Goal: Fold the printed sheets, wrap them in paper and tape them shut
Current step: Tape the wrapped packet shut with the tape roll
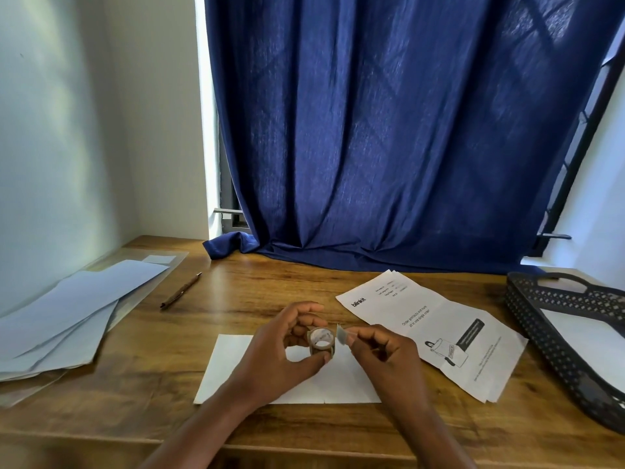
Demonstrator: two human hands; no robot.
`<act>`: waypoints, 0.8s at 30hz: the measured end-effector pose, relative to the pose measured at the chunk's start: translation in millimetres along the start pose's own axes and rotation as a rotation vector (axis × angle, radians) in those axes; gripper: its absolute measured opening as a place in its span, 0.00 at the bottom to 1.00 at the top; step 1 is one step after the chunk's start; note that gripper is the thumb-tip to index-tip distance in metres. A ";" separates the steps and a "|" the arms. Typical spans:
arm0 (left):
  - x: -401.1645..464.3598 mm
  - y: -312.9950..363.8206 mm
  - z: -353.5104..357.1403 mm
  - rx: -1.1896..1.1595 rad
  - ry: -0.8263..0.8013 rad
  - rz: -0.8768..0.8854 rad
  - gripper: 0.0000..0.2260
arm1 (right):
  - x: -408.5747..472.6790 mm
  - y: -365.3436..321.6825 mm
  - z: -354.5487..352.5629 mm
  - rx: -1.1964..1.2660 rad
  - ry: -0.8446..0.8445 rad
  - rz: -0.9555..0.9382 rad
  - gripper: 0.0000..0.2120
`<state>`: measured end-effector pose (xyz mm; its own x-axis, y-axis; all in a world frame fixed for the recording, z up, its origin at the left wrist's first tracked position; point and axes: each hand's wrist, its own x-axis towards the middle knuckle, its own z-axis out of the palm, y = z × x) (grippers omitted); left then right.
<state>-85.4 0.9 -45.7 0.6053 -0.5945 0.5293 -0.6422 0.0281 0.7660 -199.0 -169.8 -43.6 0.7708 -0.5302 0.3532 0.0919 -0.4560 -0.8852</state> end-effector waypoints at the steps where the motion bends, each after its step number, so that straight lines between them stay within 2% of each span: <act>1: -0.3 0.3 -0.4 0.007 0.012 0.005 0.29 | -0.3 0.3 0.2 -0.001 0.000 -0.002 0.03; 24: -1.5 6.1 0.9 0.038 -0.035 0.052 0.34 | -1.7 -0.5 1.4 -0.028 -0.055 -0.017 0.06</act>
<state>-90.6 1.2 -42.2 0.5542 -0.6210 0.5543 -0.6902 0.0294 0.7230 -199.5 -167.7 -44.2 0.8029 -0.4821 0.3505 0.0886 -0.4851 -0.8700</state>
